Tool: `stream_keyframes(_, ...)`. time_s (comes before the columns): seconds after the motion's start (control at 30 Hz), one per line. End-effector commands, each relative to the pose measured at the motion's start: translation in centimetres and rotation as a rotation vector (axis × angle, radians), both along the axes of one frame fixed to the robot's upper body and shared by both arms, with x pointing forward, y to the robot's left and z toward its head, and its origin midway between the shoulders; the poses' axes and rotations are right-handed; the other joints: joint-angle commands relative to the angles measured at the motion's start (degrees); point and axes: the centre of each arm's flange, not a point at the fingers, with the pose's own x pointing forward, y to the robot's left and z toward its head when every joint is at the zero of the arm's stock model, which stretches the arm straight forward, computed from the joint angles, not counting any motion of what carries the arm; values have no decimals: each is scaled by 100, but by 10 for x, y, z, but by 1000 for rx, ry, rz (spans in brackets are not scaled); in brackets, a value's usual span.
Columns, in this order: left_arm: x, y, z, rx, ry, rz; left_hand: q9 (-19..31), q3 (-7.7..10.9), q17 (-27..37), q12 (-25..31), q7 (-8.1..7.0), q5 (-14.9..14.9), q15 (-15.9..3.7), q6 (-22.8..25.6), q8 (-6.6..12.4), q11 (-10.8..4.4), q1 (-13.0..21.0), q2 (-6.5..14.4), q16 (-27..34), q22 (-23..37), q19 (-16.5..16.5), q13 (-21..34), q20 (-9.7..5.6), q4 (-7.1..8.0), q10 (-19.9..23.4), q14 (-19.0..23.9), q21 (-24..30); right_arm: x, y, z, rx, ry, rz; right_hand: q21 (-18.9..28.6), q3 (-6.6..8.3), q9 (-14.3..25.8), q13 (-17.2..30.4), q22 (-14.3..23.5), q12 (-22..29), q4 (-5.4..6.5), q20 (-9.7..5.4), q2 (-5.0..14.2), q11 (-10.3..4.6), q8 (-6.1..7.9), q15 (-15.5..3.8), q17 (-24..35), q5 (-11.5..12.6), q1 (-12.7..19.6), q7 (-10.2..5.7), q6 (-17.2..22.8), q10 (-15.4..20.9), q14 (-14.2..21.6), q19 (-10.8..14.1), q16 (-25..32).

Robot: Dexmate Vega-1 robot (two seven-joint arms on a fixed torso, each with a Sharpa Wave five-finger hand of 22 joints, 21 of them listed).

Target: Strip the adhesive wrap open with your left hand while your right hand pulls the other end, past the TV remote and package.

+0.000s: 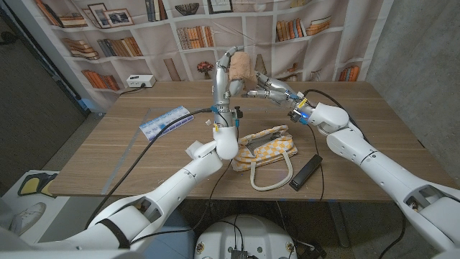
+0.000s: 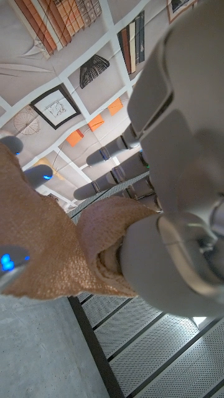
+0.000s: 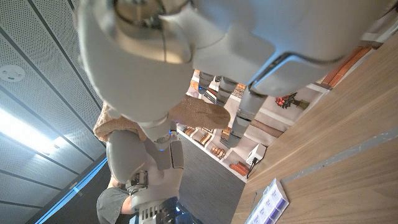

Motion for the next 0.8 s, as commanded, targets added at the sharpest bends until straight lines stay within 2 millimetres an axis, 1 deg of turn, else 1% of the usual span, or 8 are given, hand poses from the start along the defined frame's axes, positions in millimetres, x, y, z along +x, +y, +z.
stream_keyframes(0.03,2,-2,-2,9,7,2,0,-27,25,35,-3,13,-66,74,26,-23,85,1,18,10,-34,18,16,12,54,108,24,2,9,1,42,17,47,194,95,32,9,67,146,53,-431,28,-155,66,-397,126,4,166,-5,95,-18,438,612,235)
stream_keyframes(0.07,2,-2,-3,10,8,4,-2,-29,25,38,7,13,-65,86,30,-22,89,2,16,10,-32,20,16,13,53,107,26,2,10,1,45,23,56,259,122,34,10,83,166,66,-529,56,-143,92,-556,180,-1,200,-5,190,19,651,771,343)
stream_keyframes(0.2,1,-1,-4,7,10,3,-6,-34,26,40,2,15,-67,89,30,-23,101,2,13,9,-31,16,18,15,53,108,29,4,14,-2,58,37,51,396,152,38,15,126,245,120,-708,83,-186,138,-784,385,-29,242,-5,437,244,1115,1035,640)
stream_keyframes(0.33,1,-1,-4,6,10,3,-10,-39,27,47,-8,16,-67,90,30,-23,114,2,8,8,-33,20,22,19,52,110,32,4,17,-5,88,44,41,629,174,47,48,195,442,160,-915,87,-211,252,-1058,889,-75,333,4,1073,950,1778,1253,1207)
stream_keyframes(0.4,1,-1,-4,7,10,3,-12,-42,27,43,-3,16,-69,92,30,-23,120,2,7,7,-34,12,24,22,47,115,33,4,17,-6,95,43,30,749,193,57,87,218,599,137,-946,80,-194,330,-1106,1157,-87,438,2,1486,1477,2068,1302,1480)
stream_keyframes(0.5,0,-1,-3,7,10,1,-17,-48,28,56,2,17,-68,96,31,-23,131,2,4,7,-40,20,30,26,60,118,34,3,17,-7,105,50,29,846,227,62,141,235,776,130,-986,91,-179,335,-1131,1358,-96,538,13,1681,2037,2305,1289,1670)
stream_keyframes(0.63,-1,-3,-3,11,7,1,-20,-54,29,63,0,18,-66,96,30,-22,141,1,0,6,-37,23,29,30,59,119,38,3,16,-8,114,58,26,1038,306,72,288,279,1049,145,-1089,127,-146,251,-1158,1607,-108,676,19,1650,2773,2834,1334,1953)
stream_keyframes(0.8,-1,-3,-3,10,7,-3,-26,-60,29,58,-10,19,-64,101,31,-22,156,2,-7,5,-42,12,39,36,49,118,40,3,14,-9,126,68,24,1461,334,157,646,452,1402,171,-1285,126,-101,538,-1176,2082,-129,819,68,2430,3533,3312,1383,2310)
